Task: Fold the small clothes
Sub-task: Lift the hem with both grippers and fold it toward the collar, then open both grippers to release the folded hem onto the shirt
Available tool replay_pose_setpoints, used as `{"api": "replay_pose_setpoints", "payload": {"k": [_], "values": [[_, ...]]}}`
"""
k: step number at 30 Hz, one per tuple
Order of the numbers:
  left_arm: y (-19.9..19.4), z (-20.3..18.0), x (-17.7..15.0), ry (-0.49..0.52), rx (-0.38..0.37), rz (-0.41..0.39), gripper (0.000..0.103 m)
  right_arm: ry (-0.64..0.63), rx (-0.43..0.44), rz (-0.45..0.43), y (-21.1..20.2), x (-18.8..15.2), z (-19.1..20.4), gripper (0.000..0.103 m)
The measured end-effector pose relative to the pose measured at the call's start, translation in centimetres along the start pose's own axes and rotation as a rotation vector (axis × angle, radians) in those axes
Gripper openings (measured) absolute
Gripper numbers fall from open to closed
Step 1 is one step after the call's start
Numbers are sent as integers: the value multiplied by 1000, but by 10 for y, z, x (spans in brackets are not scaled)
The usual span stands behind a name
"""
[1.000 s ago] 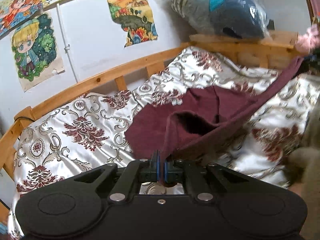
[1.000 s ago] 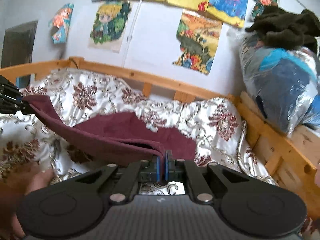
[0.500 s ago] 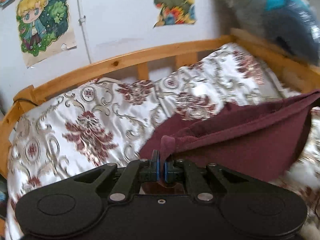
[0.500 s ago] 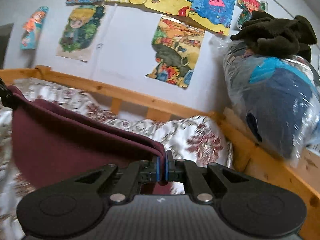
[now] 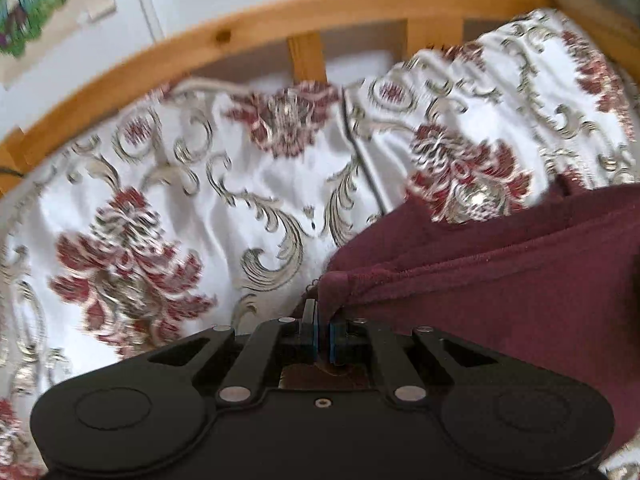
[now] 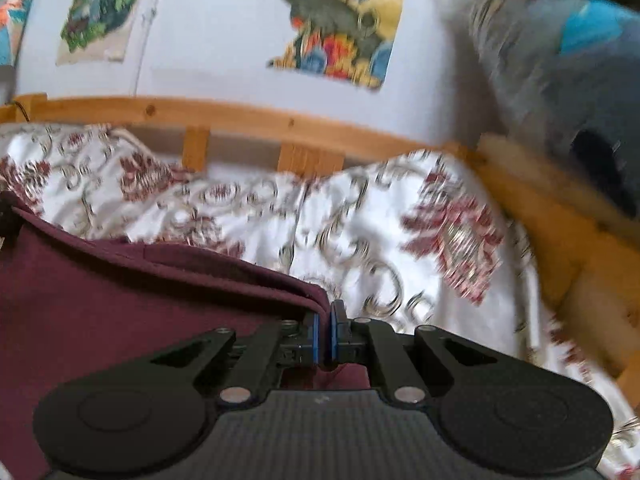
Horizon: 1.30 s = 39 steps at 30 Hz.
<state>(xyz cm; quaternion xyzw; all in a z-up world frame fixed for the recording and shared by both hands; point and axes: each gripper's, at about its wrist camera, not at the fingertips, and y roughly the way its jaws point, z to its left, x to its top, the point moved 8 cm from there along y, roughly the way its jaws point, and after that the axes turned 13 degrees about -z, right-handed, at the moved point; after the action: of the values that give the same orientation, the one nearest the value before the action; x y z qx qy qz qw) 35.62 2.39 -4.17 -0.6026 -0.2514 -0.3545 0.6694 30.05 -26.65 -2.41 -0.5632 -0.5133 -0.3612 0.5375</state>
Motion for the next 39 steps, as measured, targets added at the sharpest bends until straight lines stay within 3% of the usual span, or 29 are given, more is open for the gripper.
{"api": "replay_pose_setpoints", "payload": {"k": [8,9,11,12,13,14,19,20,22,24,26,28,29,30,31,32,34,36,39], "values": [[32,10,-14,-153,-22,69,11,76,37,52,36,-38,-2,8],[32,11,-14,-163,-22,67,18,80,47,55,37,-40,-2,8],[28,13,-13,-186,-21,52,43,72,64,59,36,-47,-1,9],[25,16,-12,-195,-22,41,63,70,68,63,36,-49,-1,13],[22,18,-12,-204,-27,20,74,81,74,64,35,-52,-3,19],[16,20,-11,-214,-37,-5,77,96,75,64,34,-52,-4,22],[-11,23,-25,-260,-123,-62,85,161,101,68,27,-49,-10,67],[-16,22,-30,-265,-142,-68,85,164,108,67,25,-47,-10,70],[-24,18,-42,-268,-180,-68,85,156,123,62,19,-46,-8,79],[-30,12,-55,-269,-213,-52,83,142,132,57,12,-45,-6,81],[-32,6,-68,-271,-243,-20,73,137,134,56,8,-45,-4,81],[-32,3,-77,-269,-249,9,48,141,139,61,3,-47,-2,80],[-31,3,-80,-262,-236,25,40,142,139,62,2,-48,-1,77],[-30,3,-83,-251,-212,40,20,133,139,66,1,-50,0,71],[-29,4,-86,-243,-195,52,8,119,137,72,2,-52,1,63],[-29,4,-86,-243,-191,53,8,103,132,79,4,-54,2,57],[-35,3,-83,-251,-185,25,6,96,123,94,7,-60,4,21],[-45,8,-77,-267,-150,-34,5,120,121,109,10,-64,3,7],[-64,19,-73,-361,-122,-129,5,133,91,86,4,-58,-2,5]]}}
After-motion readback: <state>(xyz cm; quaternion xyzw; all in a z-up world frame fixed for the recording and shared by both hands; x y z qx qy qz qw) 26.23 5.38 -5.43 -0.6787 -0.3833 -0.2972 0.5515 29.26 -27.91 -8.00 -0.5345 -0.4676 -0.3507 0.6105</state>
